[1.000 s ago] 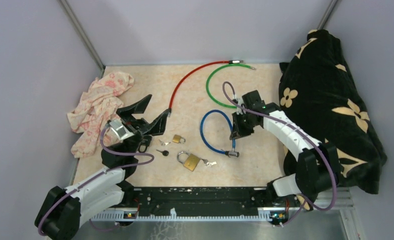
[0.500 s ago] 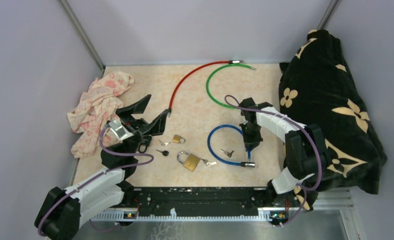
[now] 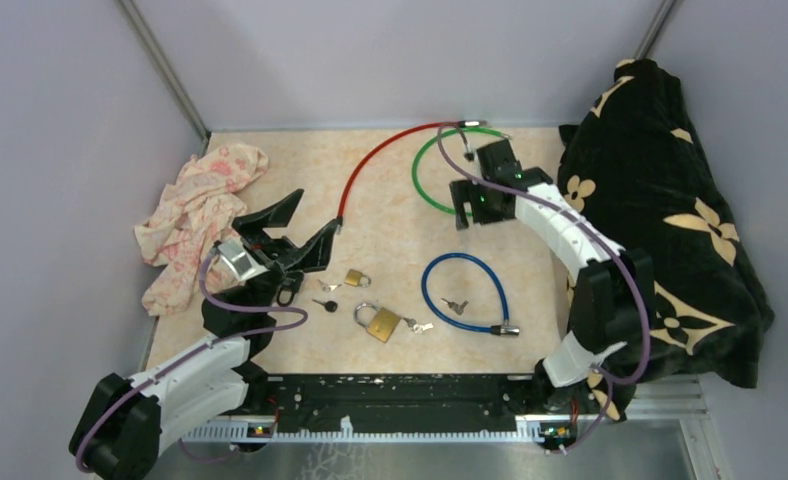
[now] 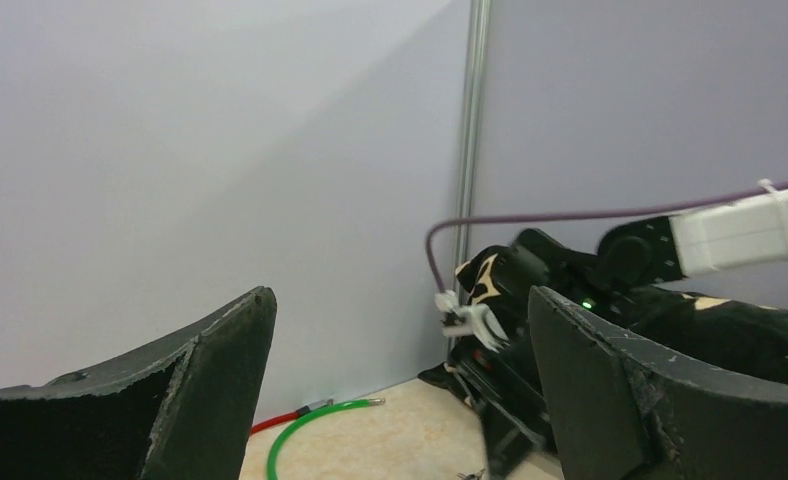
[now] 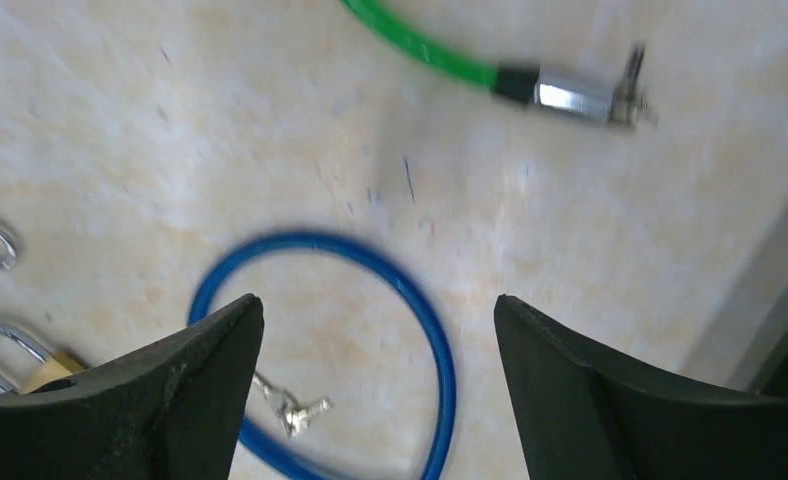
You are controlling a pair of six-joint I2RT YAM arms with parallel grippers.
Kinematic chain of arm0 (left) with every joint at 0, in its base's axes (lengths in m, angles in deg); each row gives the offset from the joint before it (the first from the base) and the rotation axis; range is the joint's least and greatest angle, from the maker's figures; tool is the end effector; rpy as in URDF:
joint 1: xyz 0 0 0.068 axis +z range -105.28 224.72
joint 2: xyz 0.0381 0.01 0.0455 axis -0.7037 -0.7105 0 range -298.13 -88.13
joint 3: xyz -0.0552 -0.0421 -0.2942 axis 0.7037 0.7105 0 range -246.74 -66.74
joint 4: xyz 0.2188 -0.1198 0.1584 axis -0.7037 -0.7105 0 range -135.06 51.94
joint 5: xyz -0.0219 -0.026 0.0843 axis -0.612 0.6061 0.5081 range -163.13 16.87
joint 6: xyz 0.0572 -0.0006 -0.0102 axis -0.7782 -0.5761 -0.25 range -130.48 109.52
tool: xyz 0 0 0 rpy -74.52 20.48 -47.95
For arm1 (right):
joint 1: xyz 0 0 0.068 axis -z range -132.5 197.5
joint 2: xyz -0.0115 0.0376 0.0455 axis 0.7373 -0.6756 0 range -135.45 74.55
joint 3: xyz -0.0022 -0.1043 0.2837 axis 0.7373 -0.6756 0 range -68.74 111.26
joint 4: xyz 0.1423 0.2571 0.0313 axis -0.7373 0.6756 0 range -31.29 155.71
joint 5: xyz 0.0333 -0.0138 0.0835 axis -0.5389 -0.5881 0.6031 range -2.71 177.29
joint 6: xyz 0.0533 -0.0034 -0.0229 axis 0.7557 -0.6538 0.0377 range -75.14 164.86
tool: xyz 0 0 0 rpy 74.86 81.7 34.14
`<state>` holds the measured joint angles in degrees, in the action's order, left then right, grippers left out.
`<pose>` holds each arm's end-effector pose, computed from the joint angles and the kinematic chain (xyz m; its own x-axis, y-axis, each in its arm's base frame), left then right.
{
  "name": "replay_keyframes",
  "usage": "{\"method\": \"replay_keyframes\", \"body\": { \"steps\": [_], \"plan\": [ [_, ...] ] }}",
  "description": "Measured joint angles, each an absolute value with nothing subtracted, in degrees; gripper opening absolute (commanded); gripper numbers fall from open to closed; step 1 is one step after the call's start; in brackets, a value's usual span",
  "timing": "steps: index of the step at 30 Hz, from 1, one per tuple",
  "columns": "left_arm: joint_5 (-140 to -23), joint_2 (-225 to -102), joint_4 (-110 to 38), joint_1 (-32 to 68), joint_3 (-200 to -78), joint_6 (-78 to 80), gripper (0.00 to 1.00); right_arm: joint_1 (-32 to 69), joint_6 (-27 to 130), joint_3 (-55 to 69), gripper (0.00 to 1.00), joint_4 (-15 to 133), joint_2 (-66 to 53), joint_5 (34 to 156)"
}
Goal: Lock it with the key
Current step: Place the lock at the center of the board, then pick up the lock from the center of the board.
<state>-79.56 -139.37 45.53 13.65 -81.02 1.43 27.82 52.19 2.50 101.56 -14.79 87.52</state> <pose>0.1481 -0.0945 0.3059 0.4901 -0.5345 -0.6886 0.6947 0.7166 -0.0618 0.3376 0.1208 0.2765 -0.8595 -0.1720 -0.4813 -0.2308 0.9708 0.0653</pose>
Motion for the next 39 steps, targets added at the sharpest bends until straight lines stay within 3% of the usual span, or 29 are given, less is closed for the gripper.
{"method": "replay_keyframes", "body": {
  "steps": [10,16,20,21,23,26,29,33,39],
  "plan": [
    [-83.3,-139.61,45.46,13.65,-81.04,1.19,0.99,27.82,41.52,40.64,0.78,96.38,-50.94,94.86],
    [-84.04,-140.8,44.63,13.72,-81.06,0.73,0.99,27.12,38.81,50.21,0.7,100.67,-62.57,96.76],
    [-83.45,-141.91,42.38,14.0,-81.17,0.68,0.98,25.32,36.8,49.82,0.62,100.67,-62.87,94.75],
    [-82.88,-142.41,41.44,14.18,-81.39,0.81,0.98,24.54,36.04,49.03,0.53,100.06,-62.59,93.64],
    [-81.38,-143.29,39.45,14.7,-81.87,1.38,0.97,23.09,35.21,47.35,0.22,98.79,-61.82,92.83],
    [-78.25,-144.75,34.62,16.01,-82.61,3.26,0.95,21.81,34.81,45.53,0.03,97.69,-60.88,91.91],
    [-75.58,-146.61,28.63,17.37,-83.36,6.5,0.91,21.37,35.25,42.61,0.0,95.6,-59.24,92.24],
    [-75.08,-150.24,19.06,18.9,-84.71,12.75,0.89,21.28,37.83,27.74,0.0,86.92,-50.52,94.93],
    [-79.06,-157.73,9.64,19.05,-89.83,21.07,0.96,18.55,41.0,3.77,0.0,68.87,-30.85,97.92]
  ]
}}
